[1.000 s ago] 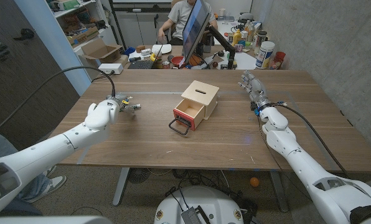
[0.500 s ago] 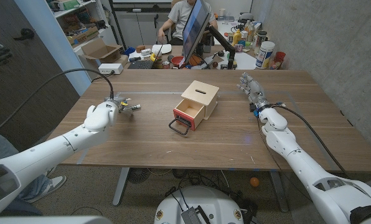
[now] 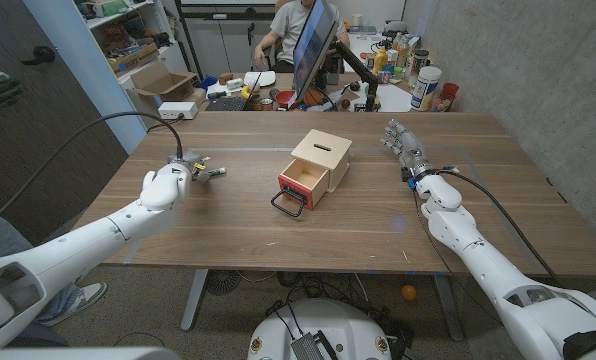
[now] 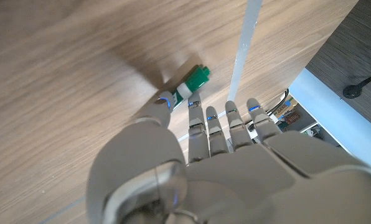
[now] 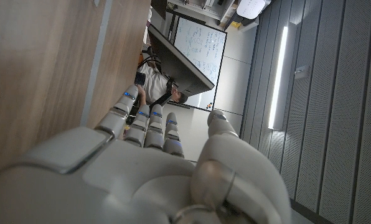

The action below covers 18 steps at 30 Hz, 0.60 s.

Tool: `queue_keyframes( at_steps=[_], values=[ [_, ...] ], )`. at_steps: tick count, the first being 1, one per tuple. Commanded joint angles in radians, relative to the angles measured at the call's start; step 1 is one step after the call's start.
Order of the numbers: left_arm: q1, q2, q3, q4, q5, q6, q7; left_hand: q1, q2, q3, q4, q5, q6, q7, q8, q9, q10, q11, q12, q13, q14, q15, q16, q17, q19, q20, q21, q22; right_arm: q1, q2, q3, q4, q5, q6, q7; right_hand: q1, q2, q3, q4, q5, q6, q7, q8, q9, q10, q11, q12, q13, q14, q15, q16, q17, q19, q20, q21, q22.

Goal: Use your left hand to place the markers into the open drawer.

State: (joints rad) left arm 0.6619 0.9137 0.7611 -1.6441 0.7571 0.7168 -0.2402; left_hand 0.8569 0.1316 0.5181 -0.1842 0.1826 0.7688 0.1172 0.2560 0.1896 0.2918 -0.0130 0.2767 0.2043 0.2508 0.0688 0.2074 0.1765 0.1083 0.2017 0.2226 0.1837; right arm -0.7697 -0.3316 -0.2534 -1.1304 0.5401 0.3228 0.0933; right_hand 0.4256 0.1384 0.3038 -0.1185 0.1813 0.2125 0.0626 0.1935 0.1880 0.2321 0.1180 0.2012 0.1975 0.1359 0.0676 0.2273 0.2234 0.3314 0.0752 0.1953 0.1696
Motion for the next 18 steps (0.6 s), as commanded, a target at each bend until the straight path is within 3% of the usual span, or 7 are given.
queue_keyframes(
  at_steps=[1,3,7,18],
  values=[
    [0.032,-0.026,-0.018,0.026,-0.038,0.025,0.149,0.113,0.025,0.026,0.001,0.005,0.163,-0.013,0.039,0.015,0.080,-0.036,0.013,-0.001,0.057,-0.025,0.009,0.002,0.031,-0.004,0.007,0.003,0.023,0.010,-0.001,0.040,-0.003,-0.002,0.013,-0.004,0.000,0.000,-0.007,0.004,0.007,-0.003,0.003,0.002,0.003,-0.001,0.003,0.004,0.005,-0.001,-0.003,0.001,-0.001,0.003,0.001,0.005],
    [0.031,-0.024,-0.015,0.024,-0.039,0.032,0.153,0.137,0.026,0.024,0.003,0.002,0.217,-0.014,0.049,0.017,0.102,-0.042,0.014,-0.002,0.074,-0.030,0.010,0.001,0.037,-0.007,0.007,0.003,0.028,0.013,-0.002,0.050,-0.003,0.000,0.018,-0.004,0.000,0.000,-0.007,0.004,0.007,-0.003,0.003,0.002,0.004,-0.001,0.003,0.004,0.006,0.000,-0.003,0.001,-0.001,0.003,0.001,0.005],
    [0.024,-0.018,-0.005,0.020,-0.043,0.039,0.146,0.152,0.027,0.023,0.003,-0.001,0.242,0.005,0.053,0.021,0.111,-0.043,0.013,-0.002,0.080,-0.028,0.009,0.001,0.038,-0.007,0.006,0.003,0.034,0.017,-0.002,0.061,-0.003,0.002,0.024,-0.004,-0.001,0.000,-0.007,0.004,0.007,-0.003,0.003,0.002,0.004,-0.001,0.003,0.004,0.005,0.000,-0.004,0.000,0.000,0.003,0.001,0.005],
    [0.006,-0.029,0.017,0.030,-0.056,0.028,0.156,0.165,0.025,0.018,0.006,-0.005,0.246,0.007,0.052,0.030,0.110,-0.041,0.007,-0.002,0.079,-0.029,0.004,0.001,0.035,-0.007,0.003,0.003,0.055,0.023,0.003,0.100,-0.002,0.004,0.045,-0.004,-0.002,0.000,-0.008,0.004,0.006,-0.003,0.002,0.002,0.003,-0.001,0.003,0.004,0.005,0.001,-0.005,0.000,-0.001,0.004,0.001,0.005]
  ],
)
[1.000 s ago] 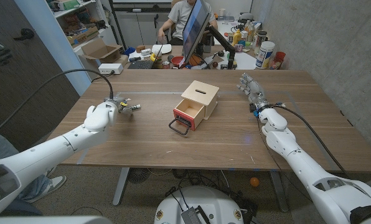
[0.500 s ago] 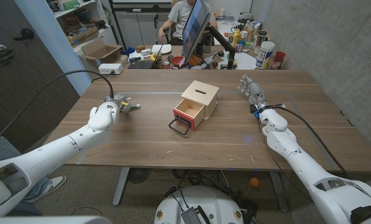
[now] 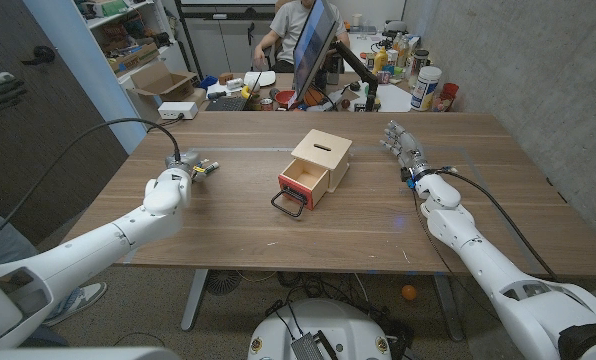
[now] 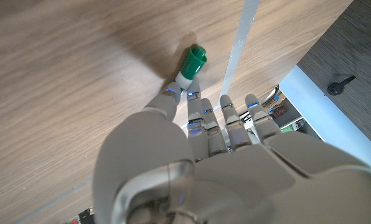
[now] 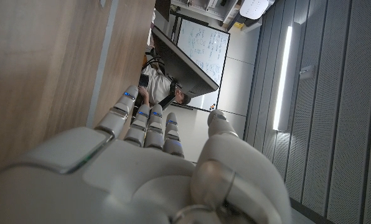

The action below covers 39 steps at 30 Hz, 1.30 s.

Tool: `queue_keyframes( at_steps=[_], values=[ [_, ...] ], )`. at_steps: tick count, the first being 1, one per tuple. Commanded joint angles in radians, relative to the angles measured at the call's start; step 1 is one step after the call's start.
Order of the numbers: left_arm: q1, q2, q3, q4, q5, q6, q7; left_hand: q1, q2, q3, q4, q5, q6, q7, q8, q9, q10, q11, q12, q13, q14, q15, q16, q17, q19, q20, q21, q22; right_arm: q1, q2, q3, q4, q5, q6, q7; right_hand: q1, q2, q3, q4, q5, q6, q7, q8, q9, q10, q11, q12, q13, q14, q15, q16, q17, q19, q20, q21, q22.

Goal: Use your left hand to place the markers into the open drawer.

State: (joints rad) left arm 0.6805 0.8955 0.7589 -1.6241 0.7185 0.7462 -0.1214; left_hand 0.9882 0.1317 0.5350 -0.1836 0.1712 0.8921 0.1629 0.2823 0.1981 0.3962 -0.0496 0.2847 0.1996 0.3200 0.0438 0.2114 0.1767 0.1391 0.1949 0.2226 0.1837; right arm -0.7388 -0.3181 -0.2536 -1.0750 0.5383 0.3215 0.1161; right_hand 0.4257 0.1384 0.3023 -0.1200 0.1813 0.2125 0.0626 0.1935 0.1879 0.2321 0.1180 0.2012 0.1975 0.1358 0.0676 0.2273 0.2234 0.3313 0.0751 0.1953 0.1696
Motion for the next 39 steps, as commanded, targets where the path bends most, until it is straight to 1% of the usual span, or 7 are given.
queue_keyframes(
  at_steps=[1,7,14,22,30,32,39],
  values=[
    [-0.013,-0.012,0.019,0.011,-0.019,-0.002,0.039,0.035,0.025,0.000,0.006,0.006,0.123,-0.040,0.025,0.024,0.005,0.000,-0.002,0.003,0.010,-0.003,0.000,0.001,0.004,0.000,0.003,0.003,0.026,0.009,0.004,0.047,-0.001,0.004,0.024,-0.005,-0.002,0.001,-0.006,0.004,0.006,-0.003,0.002,0.003,0.003,-0.001,0.003,0.004,0.004,0.001,-0.005,0.000,-0.001,0.004,0.001,0.005],
    [-0.021,-0.023,0.027,0.011,-0.017,0.012,0.046,0.039,0.024,-0.004,0.008,0.005,0.125,-0.044,0.025,0.028,0.006,-0.003,-0.004,0.003,0.011,-0.005,-0.001,0.001,0.004,-0.002,0.002,0.003,0.035,0.011,0.007,0.064,-0.001,0.007,0.034,-0.005,-0.002,0.001,-0.006,0.004,0.007,-0.003,0.003,0.003,0.002,-0.001,0.003,0.004,0.004,0.002,-0.005,0.000,-0.001,0.005,0.001,0.005],
    [-0.025,-0.017,0.027,-0.002,-0.018,0.011,0.054,0.041,0.025,-0.009,0.011,0.004,0.124,-0.046,0.023,0.033,0.004,-0.002,-0.008,0.004,0.010,-0.004,-0.003,0.002,0.003,-0.002,0.001,0.003,0.044,0.013,0.009,0.072,-0.002,0.011,0.044,-0.005,-0.002,0.001,-0.006,0.005,0.006,-0.003,0.002,0.003,0.002,-0.001,0.003,0.004,0.003,0.002,-0.005,0.000,-0.001,0.004,0.001,0.005],
    [-0.017,-0.010,0.020,-0.034,-0.017,0.024,0.064,0.044,0.026,-0.014,0.015,0.004,0.121,-0.050,0.021,0.039,0.003,-0.001,-0.012,0.005,0.009,-0.003,-0.005,0.002,0.003,-0.001,0.000,0.003,0.051,0.017,0.010,0.080,-0.002,0.016,0.055,-0.005,-0.001,0.001,-0.006,0.005,0.006,-0.004,0.002,0.003,0.002,-0.001,0.003,0.004,0.004,0.000,-0.005,0.000,-0.001,0.004,0.001,0.005],
    [-0.008,-0.003,0.013,-0.057,-0.017,0.030,0.069,0.045,0.028,-0.019,0.017,0.005,0.118,-0.049,0.019,0.044,0.003,0.002,-0.014,0.005,0.010,-0.001,-0.006,0.002,0.003,0.000,0.000,0.004,0.045,0.017,0.011,0.069,-0.002,0.017,0.056,-0.006,0.000,0.001,-0.006,0.005,0.004,-0.003,0.002,0.003,0.002,-0.002,0.003,0.004,0.004,0.000,-0.005,0.000,-0.002,0.005,0.001,0.005],
    [-0.004,-0.005,0.008,-0.063,-0.020,0.038,0.073,0.045,0.028,-0.020,0.018,0.005,0.117,-0.053,0.018,0.046,0.004,0.004,-0.015,0.006,0.010,-0.002,-0.006,0.002,0.004,0.000,0.000,0.004,0.042,0.016,0.011,0.064,-0.002,0.016,0.055,-0.005,0.000,0.001,-0.006,0.005,0.004,-0.003,0.002,0.003,0.002,-0.001,0.003,0.004,0.004,0.001,-0.005,0.000,-0.002,0.005,0.001,0.005],
    [0.012,0.004,-0.010,-0.103,-0.036,0.028,0.087,0.046,0.029,-0.024,0.019,0.005,0.113,-0.056,0.016,0.050,0.004,0.007,-0.017,0.006,0.010,0.000,-0.007,0.003,0.004,0.001,0.000,0.004,0.033,0.014,0.013,0.048,-0.001,0.016,0.047,-0.005,0.000,0.001,-0.007,0.005,0.004,-0.004,0.002,0.003,0.002,-0.001,0.003,0.004,0.004,0.002,-0.005,0.000,-0.002,0.005,0.001,0.005]
  ],
)
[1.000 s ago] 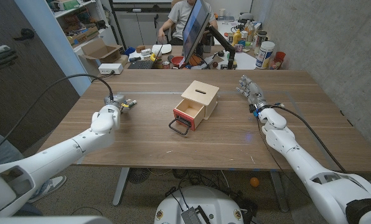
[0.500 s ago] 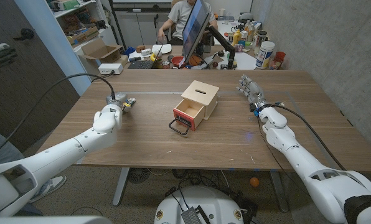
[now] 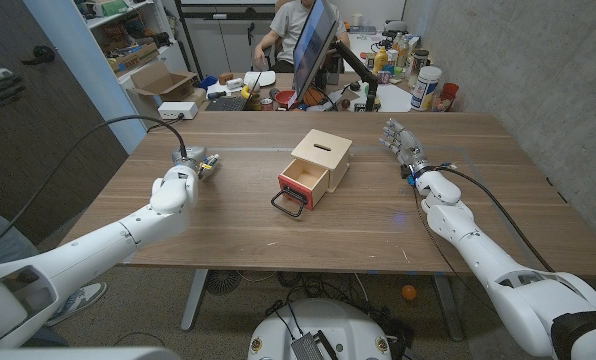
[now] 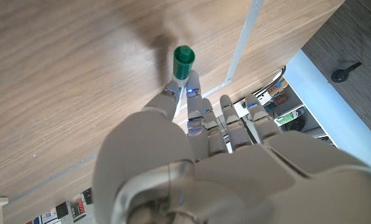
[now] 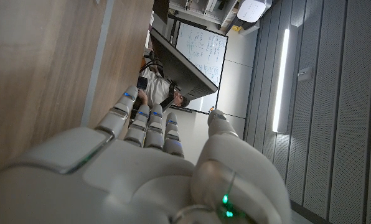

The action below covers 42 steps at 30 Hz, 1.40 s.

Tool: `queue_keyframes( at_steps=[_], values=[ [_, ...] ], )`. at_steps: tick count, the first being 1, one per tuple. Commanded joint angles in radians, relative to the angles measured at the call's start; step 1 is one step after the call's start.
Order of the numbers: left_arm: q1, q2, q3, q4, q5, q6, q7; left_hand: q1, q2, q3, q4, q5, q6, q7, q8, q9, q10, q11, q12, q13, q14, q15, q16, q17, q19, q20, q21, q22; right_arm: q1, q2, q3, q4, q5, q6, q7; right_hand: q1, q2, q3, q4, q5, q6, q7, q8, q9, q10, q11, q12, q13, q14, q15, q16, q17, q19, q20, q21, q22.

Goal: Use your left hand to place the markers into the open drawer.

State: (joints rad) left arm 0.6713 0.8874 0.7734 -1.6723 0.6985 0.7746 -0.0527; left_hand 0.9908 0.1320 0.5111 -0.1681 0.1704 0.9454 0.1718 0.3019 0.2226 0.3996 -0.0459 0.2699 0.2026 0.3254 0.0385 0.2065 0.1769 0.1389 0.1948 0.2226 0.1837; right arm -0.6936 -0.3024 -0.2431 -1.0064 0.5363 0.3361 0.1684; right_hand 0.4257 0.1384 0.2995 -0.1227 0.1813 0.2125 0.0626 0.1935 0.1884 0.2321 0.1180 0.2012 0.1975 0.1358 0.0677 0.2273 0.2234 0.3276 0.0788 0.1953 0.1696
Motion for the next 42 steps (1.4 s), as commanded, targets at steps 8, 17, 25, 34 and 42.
queue_keyframes(
  at_steps=[8,17,25,34,42],
  values=[
    [0.036,0.025,-0.040,-0.115,-0.013,-0.020,0.028,0.047,0.030,-0.005,0.004,0.007,0.064,-0.061,-0.003,0.031,0.003,0.007,-0.005,0.004,0.005,0.007,-0.003,0.002,0.005,0.002,-0.001,0.004,-0.018,-0.001,0.002,-0.032,0.002,0.006,-0.009,-0.006,0.000,0.003,-0.004,0.005,0.006,-0.003,0.003,0.002,0.002,-0.001,0.003,0.004,0.004,0.001,-0.005,0.000,0.001,0.002,0.001,0.005],
    [0.047,0.028,-0.062,-0.156,-0.021,-0.036,0.030,0.050,0.031,-0.008,0.004,0.008,0.063,-0.056,-0.005,0.036,0.005,0.009,-0.007,0.005,0.007,0.011,-0.003,0.002,0.005,0.002,-0.001,0.004,-0.025,0.000,0.001,-0.043,0.005,0.008,-0.013,-0.006,0.000,0.003,-0.004,0.005,0.005,-0.004,0.002,0.002,0.003,0.000,0.003,0.004,0.004,0.001,-0.005,0.000,0.001,0.002,0.001,0.005],
    [0.069,0.026,-0.103,-0.200,-0.076,-0.052,0.027,0.053,0.032,-0.011,0.004,0.009,0.062,-0.054,-0.007,0.040,0.005,0.014,-0.009,0.005,0.007,0.014,-0.004,0.002,0.004,0.005,-0.002,0.005,-0.029,-0.001,0.001,-0.055,0.007,0.010,-0.019,-0.006,0.001,0.003,-0.004,0.005,0.004,-0.004,0.002,0.002,0.002,0.000,0.003,0.004,0.003,0.001,-0.005,0.000,0.001,0.002,0.001,0.005],
    [0.080,0.067,-0.128,-0.277,-0.100,-0.081,-0.013,0.056,0.033,-0.014,0.005,0.009,0.062,-0.051,-0.009,0.046,0.007,0.016,-0.012,0.006,0.008,0.017,-0.005,0.002,0.003,0.006,-0.003,0.005,-0.025,0.003,0.000,-0.056,0.007,0.017,-0.023,-0.007,0.001,0.003,-0.004,0.005,0.005,-0.003,0.002,0.002,0.002,0.000,0.003,0.004,0.003,0.000,-0.005,0.000,0.000,0.003,0.000,0.005],
    [0.073,0.103,-0.154,-0.334,-0.148,-0.123,-0.087,0.059,0.035,-0.017,0.006,0.010,0.060,-0.051,-0.011,0.051,0.001,0.016,-0.016,0.006,0.004,0.019,-0.008,0.002,-0.002,0.007,-0.005,0.005,-0.027,0.006,0.003,-0.056,0.012,0.025,-0.025,-0.006,0.000,0.003,-0.004,0.005,0.005,-0.003,0.002,0.002,0.002,-0.001,0.003,0.004,0.003,0.001,-0.006,0.000,-0.001,0.003,0.000,0.005]
  ],
)
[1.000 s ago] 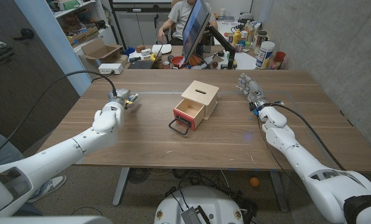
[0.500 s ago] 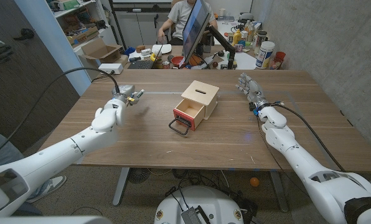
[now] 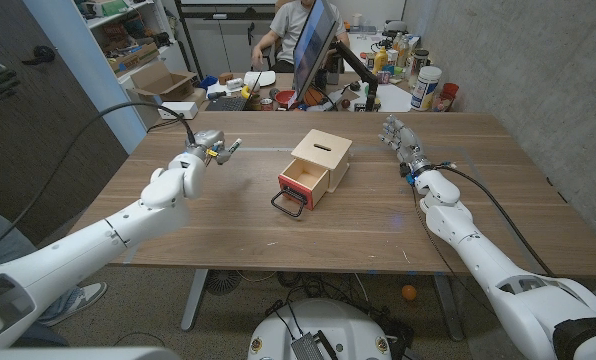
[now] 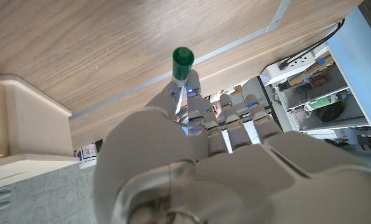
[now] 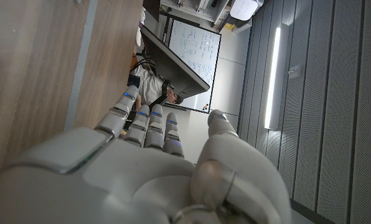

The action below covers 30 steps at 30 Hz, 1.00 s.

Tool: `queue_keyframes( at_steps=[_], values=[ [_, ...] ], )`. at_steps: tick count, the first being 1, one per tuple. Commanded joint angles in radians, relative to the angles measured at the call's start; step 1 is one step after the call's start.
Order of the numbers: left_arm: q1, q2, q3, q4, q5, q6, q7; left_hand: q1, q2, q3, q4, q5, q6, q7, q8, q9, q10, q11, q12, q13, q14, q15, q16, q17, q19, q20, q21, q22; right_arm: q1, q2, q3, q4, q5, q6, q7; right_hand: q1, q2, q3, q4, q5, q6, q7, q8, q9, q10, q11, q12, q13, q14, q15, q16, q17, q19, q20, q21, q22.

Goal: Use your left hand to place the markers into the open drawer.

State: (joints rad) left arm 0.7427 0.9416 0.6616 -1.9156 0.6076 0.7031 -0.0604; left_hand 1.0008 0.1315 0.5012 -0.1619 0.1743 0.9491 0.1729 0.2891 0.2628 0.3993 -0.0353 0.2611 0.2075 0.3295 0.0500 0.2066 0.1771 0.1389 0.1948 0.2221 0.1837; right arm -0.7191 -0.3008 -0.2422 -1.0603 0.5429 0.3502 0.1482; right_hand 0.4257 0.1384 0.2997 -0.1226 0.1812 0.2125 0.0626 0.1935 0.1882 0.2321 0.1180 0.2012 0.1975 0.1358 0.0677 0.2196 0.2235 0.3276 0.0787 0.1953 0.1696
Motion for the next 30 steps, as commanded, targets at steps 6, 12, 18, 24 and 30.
queue_keyframes(
  at_steps=[6,12,18,24,30],
  values=[
    [-0.014,0.070,-0.038,-0.121,-0.048,-0.085,-0.125,0.050,0.037,-0.009,0.001,0.006,0.053,-0.054,0.000,0.014,-0.002,0.006,-0.010,0.002,-0.004,0.007,-0.009,0.002,-0.007,0.008,-0.006,0.005,0.002,0.008,0.002,0.006,0.007,0.019,-0.001,-0.007,0.000,0.002,-0.004,0.005,0.005,-0.004,0.002,0.002,0.002,0.000,0.003,0.004,0.003,0.001,0.002,0.000,-0.002,0.003,0.000,0.005],
    [-0.047,0.082,-0.004,-0.126,0.042,-0.103,-0.173,0.051,0.038,-0.011,0.002,0.006,0.054,-0.055,0.000,0.018,-0.001,0.004,-0.011,0.002,-0.004,0.006,-0.009,0.002,-0.008,0.008,-0.007,0.005,0.002,0.013,0.004,0.013,0.010,0.031,0.001,-0.007,0.000,0.002,-0.004,0.005,0.005,-0.005,0.003,0.002,0.002,-0.002,0.003,0.004,0.003,0.001,0.002,0.000,-0.002,0.004,0.000,0.005],
    [-0.067,0.085,0.032,-0.115,0.192,-0.141,-0.194,0.051,0.039,-0.013,0.003,0.006,0.053,-0.056,-0.001,0.021,0.001,0.004,-0.012,0.003,-0.005,0.005,-0.009,0.003,-0.009,0.008,-0.007,0.005,-0.004,0.017,0.009,0.019,0.016,0.041,0.001,-0.008,0.000,0.002,-0.004,0.004,0.006,-0.005,0.003,0.002,0.002,-0.001,0.003,0.004,0.004,0.001,0.002,0.000,-0.002,0.003,0.000,0.005],
    [-0.081,0.072,0.035,-0.102,0.286,-0.201,-0.219,0.052,0.039,-0.015,0.004,0.006,0.056,-0.060,-0.001,0.024,0.000,-0.002,-0.013,0.003,-0.006,0.002,-0.010,0.003,-0.011,0.007,-0.008,0.005,-0.004,0.023,0.013,0.028,0.021,0.052,0.005,-0.007,0.000,0.002,-0.004,0.005,0.006,-0.005,0.003,0.002,0.002,-0.001,0.003,0.004,0.003,0.002,0.002,0.000,-0.002,0.004,0.000,0.005],
    [-0.088,0.055,0.024,-0.095,0.356,-0.257,-0.237,0.053,0.039,-0.017,0.004,0.006,0.056,-0.062,-0.001,0.028,0.001,-0.007,-0.015,0.004,-0.008,-0.002,-0.010,0.003,-0.016,0.007,-0.009,0.005,0.005,0.033,0.015,0.047,0.026,0.065,0.014,-0.007,0.000,0.002,-0.005,0.005,0.007,-0.005,0.003,0.002,0.002,0.000,0.003,0.004,0.004,0.001,0.002,0.000,-0.003,0.004,0.000,0.005]
  ],
)
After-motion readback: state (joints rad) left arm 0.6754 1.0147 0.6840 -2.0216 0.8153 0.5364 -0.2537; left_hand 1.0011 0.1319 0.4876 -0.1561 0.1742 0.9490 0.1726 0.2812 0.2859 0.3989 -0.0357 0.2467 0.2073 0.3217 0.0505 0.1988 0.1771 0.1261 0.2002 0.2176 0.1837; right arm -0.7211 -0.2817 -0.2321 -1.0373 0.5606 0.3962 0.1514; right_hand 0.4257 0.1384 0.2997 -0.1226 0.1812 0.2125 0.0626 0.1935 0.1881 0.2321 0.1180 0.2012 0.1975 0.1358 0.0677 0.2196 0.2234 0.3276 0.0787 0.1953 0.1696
